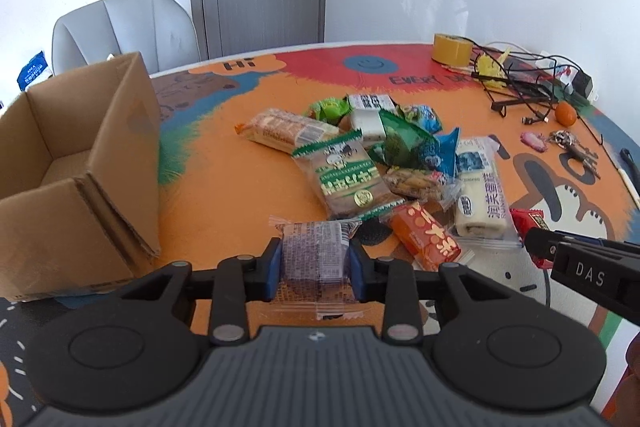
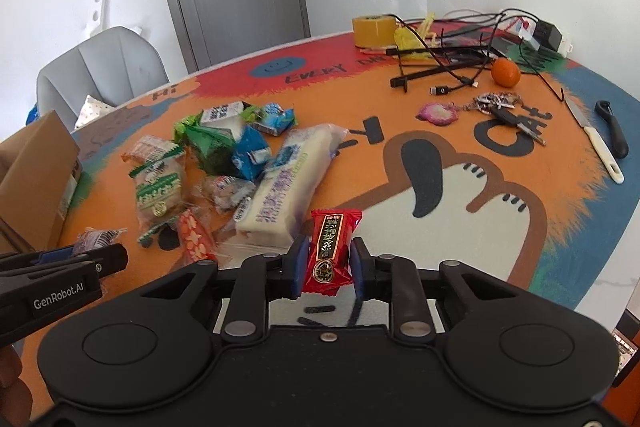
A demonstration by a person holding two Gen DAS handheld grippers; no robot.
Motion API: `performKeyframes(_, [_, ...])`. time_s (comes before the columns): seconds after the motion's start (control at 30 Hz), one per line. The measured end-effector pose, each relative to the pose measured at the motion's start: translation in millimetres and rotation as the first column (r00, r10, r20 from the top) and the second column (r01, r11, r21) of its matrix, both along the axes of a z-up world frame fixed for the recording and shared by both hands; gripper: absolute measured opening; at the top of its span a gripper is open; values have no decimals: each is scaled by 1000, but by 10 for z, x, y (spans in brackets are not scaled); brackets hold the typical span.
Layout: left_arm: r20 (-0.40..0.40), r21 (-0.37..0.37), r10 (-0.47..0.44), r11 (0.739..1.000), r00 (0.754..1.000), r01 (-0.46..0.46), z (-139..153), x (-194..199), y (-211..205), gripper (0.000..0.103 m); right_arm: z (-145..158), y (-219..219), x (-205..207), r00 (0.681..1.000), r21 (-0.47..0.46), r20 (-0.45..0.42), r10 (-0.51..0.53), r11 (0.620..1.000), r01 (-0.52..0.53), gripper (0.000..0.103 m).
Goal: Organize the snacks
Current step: 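Carry both held snacks over the cardboard box with both tools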
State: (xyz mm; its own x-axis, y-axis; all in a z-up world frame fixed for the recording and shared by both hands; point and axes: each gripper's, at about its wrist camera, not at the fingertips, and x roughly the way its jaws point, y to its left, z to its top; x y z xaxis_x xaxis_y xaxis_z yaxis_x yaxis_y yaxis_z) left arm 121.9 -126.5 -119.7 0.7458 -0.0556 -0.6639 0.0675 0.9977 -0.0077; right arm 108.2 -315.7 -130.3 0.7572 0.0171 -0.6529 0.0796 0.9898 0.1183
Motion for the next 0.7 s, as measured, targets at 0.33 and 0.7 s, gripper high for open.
performKeyframes(0.33, [69, 18, 27, 999, 997, -29, 343, -105, 221, 33, 210, 210, 39, 997, 28, 53, 51, 998, -53, 23])
performKeyframes(0.7, [121, 14, 59, 998, 991, -62, 662, -71, 503, 33, 471, 513, 99, 990, 37, 85, 112, 993, -116, 23])
